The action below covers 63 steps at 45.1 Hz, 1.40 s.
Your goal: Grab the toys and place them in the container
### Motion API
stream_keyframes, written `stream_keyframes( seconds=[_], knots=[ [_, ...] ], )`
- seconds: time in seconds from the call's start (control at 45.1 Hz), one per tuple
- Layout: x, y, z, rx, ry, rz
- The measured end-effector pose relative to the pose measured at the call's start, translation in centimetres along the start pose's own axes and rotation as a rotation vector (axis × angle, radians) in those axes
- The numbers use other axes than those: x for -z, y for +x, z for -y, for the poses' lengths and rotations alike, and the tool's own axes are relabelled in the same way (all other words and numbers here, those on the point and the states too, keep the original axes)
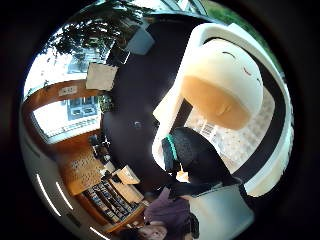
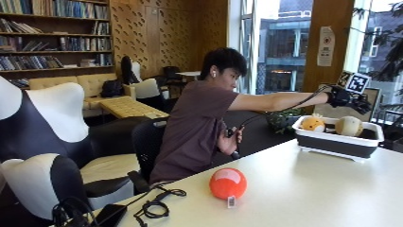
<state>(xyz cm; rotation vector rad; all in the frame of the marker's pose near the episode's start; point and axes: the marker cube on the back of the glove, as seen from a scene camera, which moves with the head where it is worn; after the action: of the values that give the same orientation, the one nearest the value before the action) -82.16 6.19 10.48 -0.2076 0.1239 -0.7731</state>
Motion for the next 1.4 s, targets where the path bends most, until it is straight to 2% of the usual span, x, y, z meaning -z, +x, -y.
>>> stream_keyframes(
  seconds=[0.044,0.089,0.288,0.422,0.51,0.555,0.599,0.688,0.754,0.887,1.043,1.154,1.287,1.331,1.398],
  knots=[
    [0.4,-0.1,-0.9,0.128,0.014,0.010],
    [0.7,0.1,-1.6,0.166,0.027,0.013],
    [3.3,3.5,-6.4,0.136,0.091,0.014],
    [7.1,8.5,-11.9,-0.022,0.161,-0.012],
    [9.3,15.3,-16.5,-0.327,0.198,-0.031],
    [10.2,19.0,-19.1,-0.430,0.219,-0.028],
    [10.5,22.5,-22.1,-0.435,0.236,-0.036],
    [10.1,29.3,-28.6,-0.338,0.256,-0.099],
    [9.0,33.6,-32.6,-0.345,0.257,-0.108],
    [4.9,42.4,-39.3,-0.437,0.233,-0.103],
    [-3.8,51.2,-44.7,-0.527,0.165,-0.075],
    [-11.4,52.8,-46.7,-0.503,0.086,0.017],
    [-24.2,53.8,-47.9,-0.503,-0.089,0.126],
    [-26.8,53.6,-48.0,-0.477,-0.101,0.136],
    [-28.4,53.3,-47.7,-0.467,-0.036,0.133]
  ],
)
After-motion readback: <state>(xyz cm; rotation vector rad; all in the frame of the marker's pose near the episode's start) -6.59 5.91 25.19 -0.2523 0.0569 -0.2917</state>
